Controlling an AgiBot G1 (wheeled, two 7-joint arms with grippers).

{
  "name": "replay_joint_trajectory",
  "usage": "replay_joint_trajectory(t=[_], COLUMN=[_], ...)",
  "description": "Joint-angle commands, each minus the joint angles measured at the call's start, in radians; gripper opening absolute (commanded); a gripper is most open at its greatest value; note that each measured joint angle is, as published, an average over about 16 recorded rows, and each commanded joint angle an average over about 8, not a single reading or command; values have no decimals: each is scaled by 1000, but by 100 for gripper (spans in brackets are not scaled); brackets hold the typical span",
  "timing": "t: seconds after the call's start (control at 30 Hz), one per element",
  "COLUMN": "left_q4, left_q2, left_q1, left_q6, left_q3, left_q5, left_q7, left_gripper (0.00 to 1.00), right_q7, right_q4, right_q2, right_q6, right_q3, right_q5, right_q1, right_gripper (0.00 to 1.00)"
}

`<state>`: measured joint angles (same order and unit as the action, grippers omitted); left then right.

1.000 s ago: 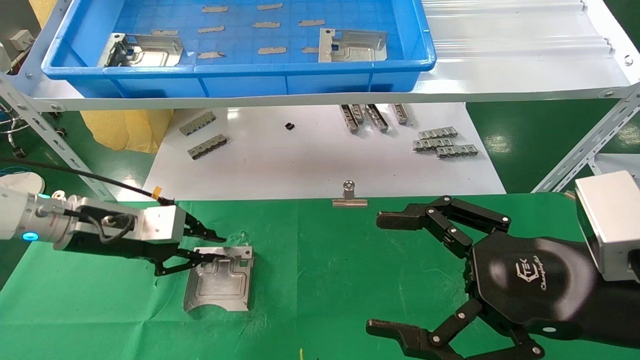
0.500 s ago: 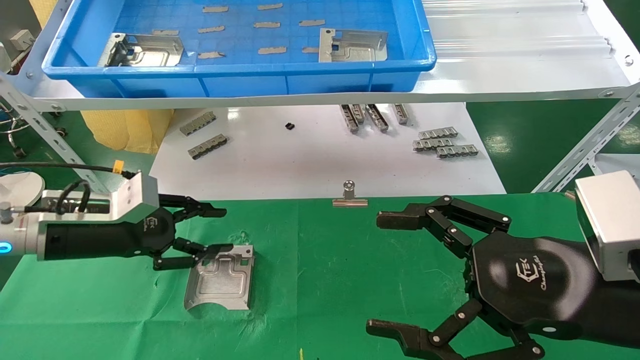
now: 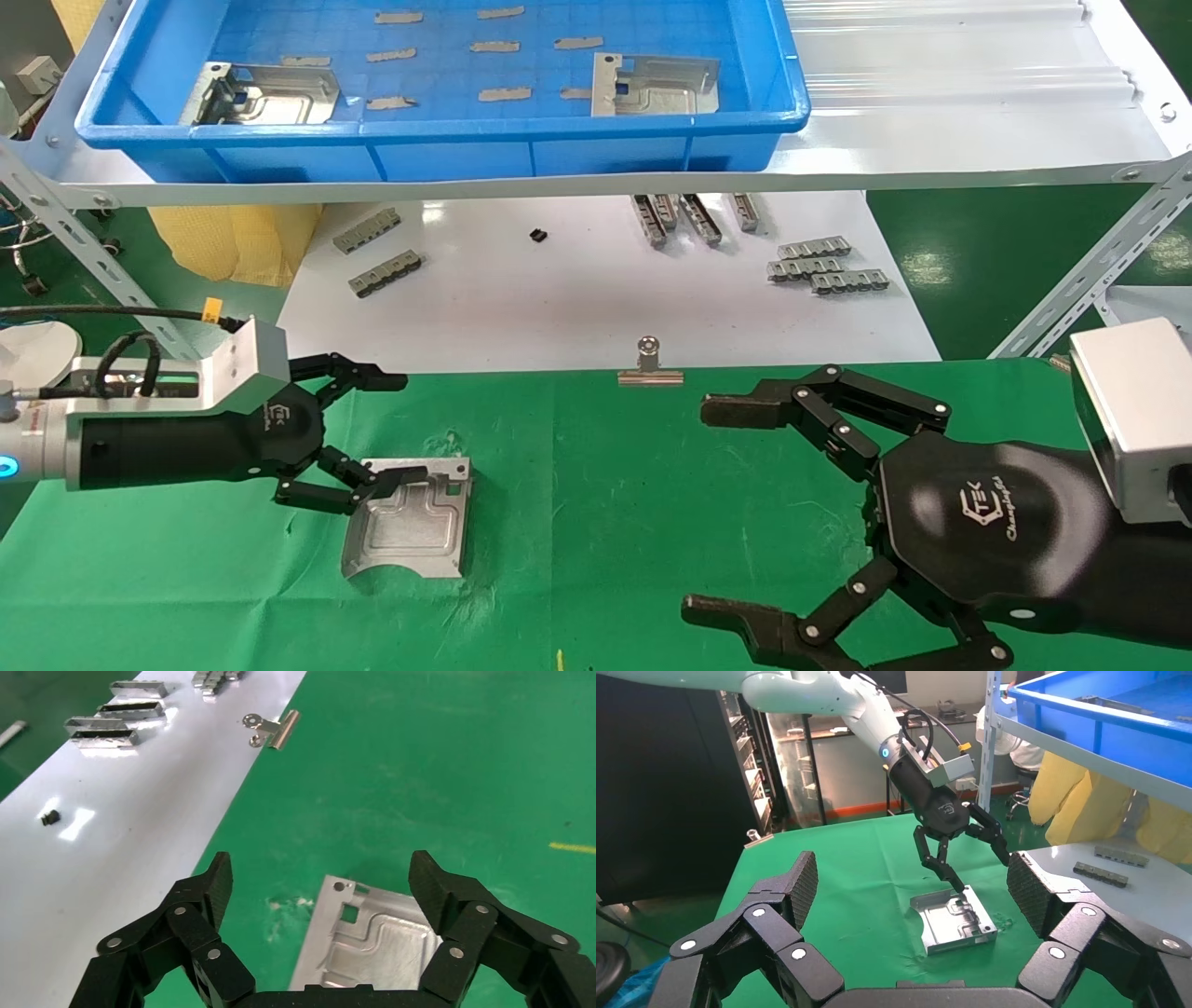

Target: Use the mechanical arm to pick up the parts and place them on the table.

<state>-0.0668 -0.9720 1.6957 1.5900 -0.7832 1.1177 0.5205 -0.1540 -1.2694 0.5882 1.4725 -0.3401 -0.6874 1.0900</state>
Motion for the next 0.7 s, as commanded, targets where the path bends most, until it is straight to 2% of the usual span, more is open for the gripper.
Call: replay_joint_trajectory(t=[0.03,0.7], left_q4=[-29,-467], left_q2=[9,139], left_q1=[-15,-239], left_q6=[-2,-36], left_q3=[12,193], left_q5=[-10,-149], left_q7=[-17,-272], left_gripper=[100,100], right_q7=[0,0], right_q4=[0,0], right_q2=[0,0], right_q6=[0,0], right_q3=[0,0], right_q5=[0,0], right_q1=[0,0], right_gripper=[100,100])
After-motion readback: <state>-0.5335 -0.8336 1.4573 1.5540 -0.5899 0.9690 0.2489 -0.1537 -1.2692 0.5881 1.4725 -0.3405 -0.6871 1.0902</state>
